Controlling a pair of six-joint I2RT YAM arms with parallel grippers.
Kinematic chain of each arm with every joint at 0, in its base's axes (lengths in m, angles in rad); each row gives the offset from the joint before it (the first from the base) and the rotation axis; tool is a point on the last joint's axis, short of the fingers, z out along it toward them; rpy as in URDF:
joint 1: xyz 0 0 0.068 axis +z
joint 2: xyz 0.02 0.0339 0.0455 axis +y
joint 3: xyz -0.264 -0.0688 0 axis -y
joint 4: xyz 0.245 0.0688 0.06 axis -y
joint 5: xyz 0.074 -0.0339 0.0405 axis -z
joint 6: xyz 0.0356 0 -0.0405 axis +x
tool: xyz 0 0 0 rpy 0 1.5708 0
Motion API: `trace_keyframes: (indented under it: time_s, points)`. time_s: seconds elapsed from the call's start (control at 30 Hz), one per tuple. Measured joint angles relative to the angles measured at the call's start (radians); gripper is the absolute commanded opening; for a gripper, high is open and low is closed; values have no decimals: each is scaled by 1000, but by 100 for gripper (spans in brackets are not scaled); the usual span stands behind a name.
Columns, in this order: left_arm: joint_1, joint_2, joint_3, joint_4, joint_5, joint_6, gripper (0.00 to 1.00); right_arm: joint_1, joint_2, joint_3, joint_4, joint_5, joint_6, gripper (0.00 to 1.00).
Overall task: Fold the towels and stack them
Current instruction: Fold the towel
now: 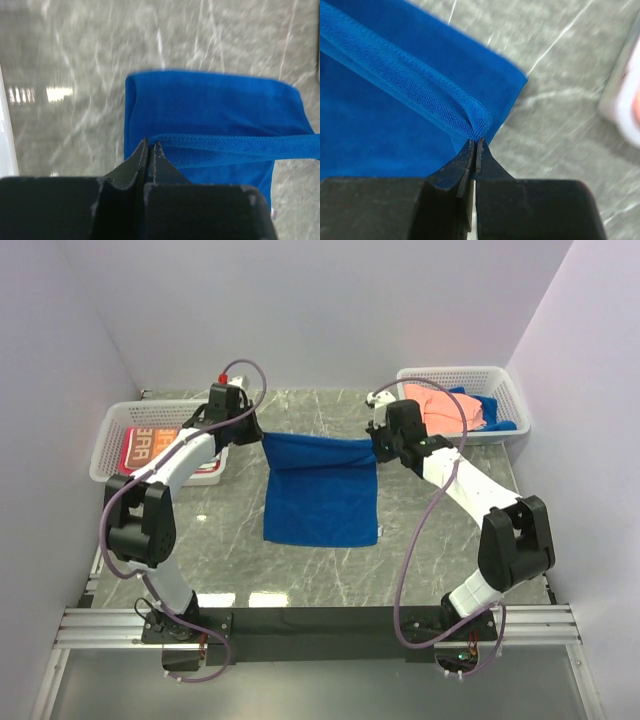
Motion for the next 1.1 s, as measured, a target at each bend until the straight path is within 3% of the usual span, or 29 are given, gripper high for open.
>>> trace_keyframes:
  time_s: [0.43,0.87,1.0,1.1]
  points:
    - [0,-146,-186,-59,35,-85,1,29,-92,-134,-50,10,161,0]
    - [-5,-229,-198,-137,40,-90,1,37,-189,-198,-64,13,189,0]
    - [-16,-281,-236,-136,40,-92,1,45,-223,-237,-67,6,202,3]
    - [-34,-318,-299,-135,38,-98,1,49,-233,-288,-86,-30,230,13]
